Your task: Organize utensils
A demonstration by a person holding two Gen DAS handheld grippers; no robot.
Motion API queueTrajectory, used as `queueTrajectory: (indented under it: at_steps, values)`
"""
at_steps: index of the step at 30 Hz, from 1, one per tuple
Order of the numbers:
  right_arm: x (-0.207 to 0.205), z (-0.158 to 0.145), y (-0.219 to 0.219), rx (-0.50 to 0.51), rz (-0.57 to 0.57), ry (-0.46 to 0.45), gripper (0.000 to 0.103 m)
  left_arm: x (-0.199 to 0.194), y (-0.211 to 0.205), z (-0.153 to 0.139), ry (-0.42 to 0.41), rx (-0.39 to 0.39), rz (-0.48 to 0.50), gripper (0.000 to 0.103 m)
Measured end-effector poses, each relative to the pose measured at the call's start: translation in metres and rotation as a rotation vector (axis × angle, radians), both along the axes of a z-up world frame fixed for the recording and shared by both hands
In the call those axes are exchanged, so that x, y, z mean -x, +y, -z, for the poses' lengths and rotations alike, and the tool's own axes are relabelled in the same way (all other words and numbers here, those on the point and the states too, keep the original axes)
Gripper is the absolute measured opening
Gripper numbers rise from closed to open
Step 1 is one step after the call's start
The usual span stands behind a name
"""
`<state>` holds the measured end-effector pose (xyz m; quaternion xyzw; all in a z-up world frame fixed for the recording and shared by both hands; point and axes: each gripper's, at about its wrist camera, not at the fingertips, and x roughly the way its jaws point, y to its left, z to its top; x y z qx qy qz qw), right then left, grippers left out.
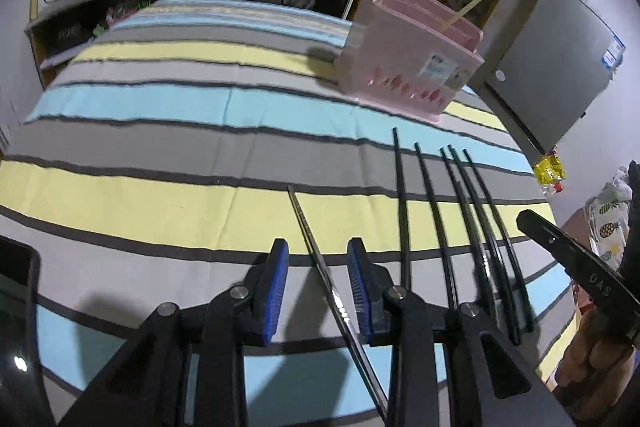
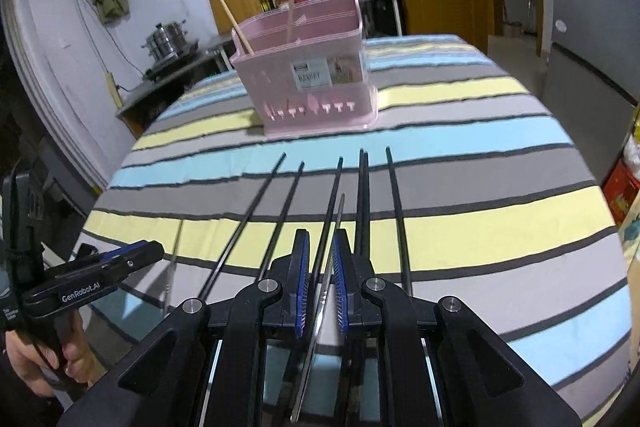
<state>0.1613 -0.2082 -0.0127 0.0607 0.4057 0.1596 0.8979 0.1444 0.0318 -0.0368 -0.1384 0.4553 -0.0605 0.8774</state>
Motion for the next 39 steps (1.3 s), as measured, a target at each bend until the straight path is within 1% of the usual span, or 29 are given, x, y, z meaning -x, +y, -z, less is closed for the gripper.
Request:
queueTrajectory:
  at_steps: [4,6,9,12,14,19,25,28,31,34,37,39]
  values:
    - [-0.014,0.010,0.007,0.024,0.002,0.034,0.012,-0.007,0.001,0.008,0.024,0.010,-0.002,0.032]
    - [-0.023,0.015,0.010,0.036,0.008,0.053,0.012,-0.009,0.000,0.010,0.022,0.006,0.000,0.032]
    - [-0.031,0.021,0.012,0.050,0.014,0.071,0.012,-0.015,-0.002,0.010,0.023,-0.009,0.007,0.032]
    - [-0.038,0.026,0.014,0.060,0.021,0.090,0.011,-0.020,-0.006,0.011,0.025,-0.036,0.011,0.028]
    - [-0.042,0.027,0.016,0.067,0.024,0.097,0.011,-0.022,-0.006,0.011,0.027,-0.048,0.009,0.024]
    - [-0.052,0.027,0.020,0.083,0.029,0.106,0.010,-0.030,-0.008,0.011,0.039,-0.079,0.014,0.019]
    - [-0.061,0.028,0.025,0.105,0.030,0.123,0.008,-0.033,-0.012,0.011,0.052,-0.123,0.031,0.018]
    - [-0.065,0.029,0.020,0.095,0.045,0.148,0.006,-0.033,-0.011,0.010,0.054,-0.119,0.035,0.018]
    - [-0.064,0.031,0.018,0.080,0.044,0.159,0.006,-0.032,-0.010,0.011,0.054,-0.111,0.033,0.017]
    - [-0.063,0.031,0.024,0.116,0.033,0.156,0.006,-0.032,-0.015,0.011,0.054,-0.143,0.034,0.017]
    - [-0.065,0.031,0.027,0.136,0.023,0.160,0.006,-0.032,-0.022,0.010,0.050,-0.193,0.051,0.017]
    - [-0.067,0.031,0.029,0.145,0.016,0.161,0.006,-0.033,-0.025,0.010,0.050,-0.211,0.059,0.017]
